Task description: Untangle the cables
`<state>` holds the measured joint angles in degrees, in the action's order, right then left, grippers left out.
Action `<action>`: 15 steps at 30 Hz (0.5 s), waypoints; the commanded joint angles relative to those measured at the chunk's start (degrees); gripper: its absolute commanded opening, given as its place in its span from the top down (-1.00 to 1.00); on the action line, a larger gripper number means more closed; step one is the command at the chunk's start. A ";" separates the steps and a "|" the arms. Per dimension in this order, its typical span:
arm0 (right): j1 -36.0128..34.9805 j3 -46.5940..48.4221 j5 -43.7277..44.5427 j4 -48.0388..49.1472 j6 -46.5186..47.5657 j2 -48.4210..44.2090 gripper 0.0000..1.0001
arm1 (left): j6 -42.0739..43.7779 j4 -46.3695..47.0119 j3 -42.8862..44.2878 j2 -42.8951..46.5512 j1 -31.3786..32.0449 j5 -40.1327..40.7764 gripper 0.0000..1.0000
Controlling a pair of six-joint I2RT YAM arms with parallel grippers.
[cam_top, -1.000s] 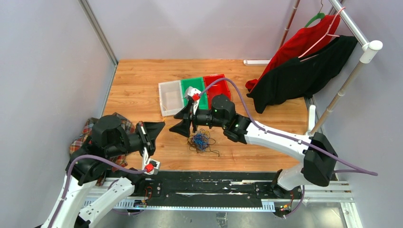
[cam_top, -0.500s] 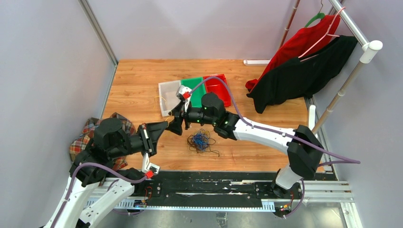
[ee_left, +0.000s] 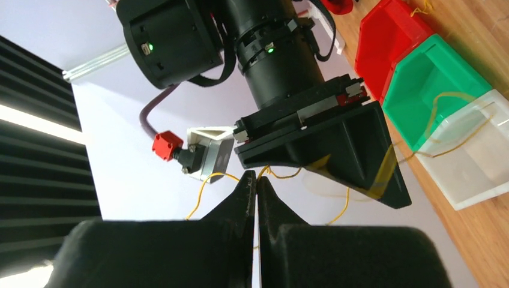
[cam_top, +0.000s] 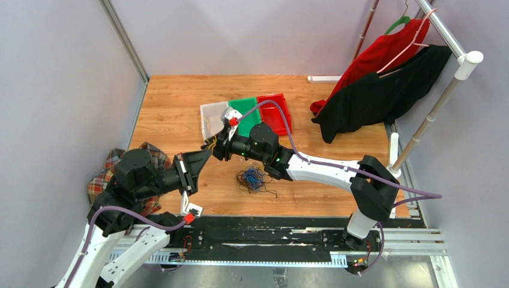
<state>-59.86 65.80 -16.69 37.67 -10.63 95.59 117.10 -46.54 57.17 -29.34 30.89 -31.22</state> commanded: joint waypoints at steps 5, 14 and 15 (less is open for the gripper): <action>0.05 -4.37 5.97 3.55 0.51 -4.52 0.99 | -24.30 13.08 -2.75 -0.93 0.22 10.58 0.99; 0.53 -9.39 5.60 3.51 -1.86 -11.01 0.99 | -58.77 12.32 0.07 -6.35 0.17 13.87 0.94; 0.53 -9.78 5.41 3.57 -1.93 -11.62 0.99 | -61.00 12.13 0.32 -6.34 0.18 12.85 0.90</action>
<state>-59.75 57.74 -11.90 39.16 -11.18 86.76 73.76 -35.97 54.98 -36.03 30.89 -17.54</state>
